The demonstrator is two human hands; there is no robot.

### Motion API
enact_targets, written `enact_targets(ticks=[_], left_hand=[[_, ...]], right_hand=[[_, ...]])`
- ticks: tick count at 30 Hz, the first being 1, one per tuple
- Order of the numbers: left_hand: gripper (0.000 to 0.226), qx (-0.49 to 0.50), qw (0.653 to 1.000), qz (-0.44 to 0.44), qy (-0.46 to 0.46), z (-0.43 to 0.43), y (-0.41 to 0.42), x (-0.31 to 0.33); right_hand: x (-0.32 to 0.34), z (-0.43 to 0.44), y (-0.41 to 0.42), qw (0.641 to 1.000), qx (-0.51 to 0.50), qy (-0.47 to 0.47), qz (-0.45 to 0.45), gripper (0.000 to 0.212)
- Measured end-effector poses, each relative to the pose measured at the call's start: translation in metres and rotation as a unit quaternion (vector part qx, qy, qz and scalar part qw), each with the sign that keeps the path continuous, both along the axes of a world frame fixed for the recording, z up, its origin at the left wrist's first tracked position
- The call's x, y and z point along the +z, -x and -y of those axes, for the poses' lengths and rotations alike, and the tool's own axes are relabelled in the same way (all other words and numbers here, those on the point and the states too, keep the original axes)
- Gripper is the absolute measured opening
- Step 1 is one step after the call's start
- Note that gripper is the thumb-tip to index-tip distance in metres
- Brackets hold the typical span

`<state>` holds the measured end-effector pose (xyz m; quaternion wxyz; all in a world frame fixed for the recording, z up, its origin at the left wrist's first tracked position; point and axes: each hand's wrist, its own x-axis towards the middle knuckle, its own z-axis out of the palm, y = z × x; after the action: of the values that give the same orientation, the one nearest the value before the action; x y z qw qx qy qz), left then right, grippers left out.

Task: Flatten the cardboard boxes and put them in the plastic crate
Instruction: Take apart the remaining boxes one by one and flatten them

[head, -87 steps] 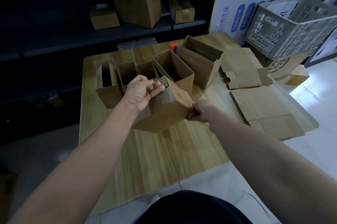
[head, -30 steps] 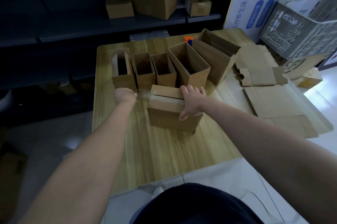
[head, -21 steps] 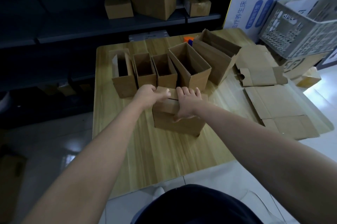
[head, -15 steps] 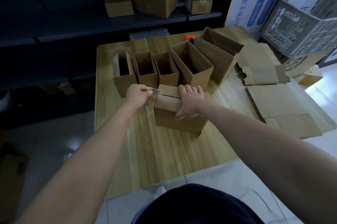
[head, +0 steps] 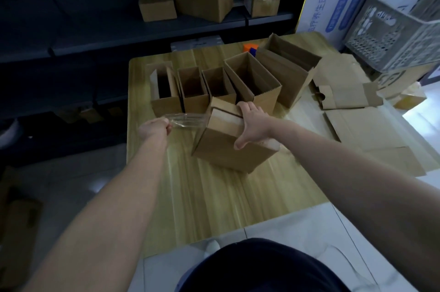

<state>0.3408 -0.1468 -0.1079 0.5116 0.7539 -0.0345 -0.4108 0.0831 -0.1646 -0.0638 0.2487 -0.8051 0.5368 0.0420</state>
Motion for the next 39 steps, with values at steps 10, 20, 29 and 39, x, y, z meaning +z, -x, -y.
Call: enact_targets(ticks=[10, 20, 29, 39], left_hand=[[0.007, -0.035, 0.997, -0.017, 0.06, 0.028, 0.061, 0.002], [0.032, -0.406, 0.871, 0.24, 0.137, 0.023, 0.231, 0.002], [0.018, -0.537, 0.729, 0.399, 0.142, 0.016, 0.33, -0.056], [0.045, -0.715, 0.59, 0.372, -0.044, 0.012, 0.357, -0.085]], right_hand=[[0.052, 0.01, 0.124, 0.995, -0.094, -0.019, -0.024, 0.114], [0.077, -0.002, 0.234, 0.965, -0.203, 0.085, -0.14, 0.108], [0.064, -0.004, 0.299, 0.959, -0.218, 0.108, -0.145, 0.105], [0.048, 0.02, 0.316, 0.965, -0.185, 0.142, -0.124, 0.114]])
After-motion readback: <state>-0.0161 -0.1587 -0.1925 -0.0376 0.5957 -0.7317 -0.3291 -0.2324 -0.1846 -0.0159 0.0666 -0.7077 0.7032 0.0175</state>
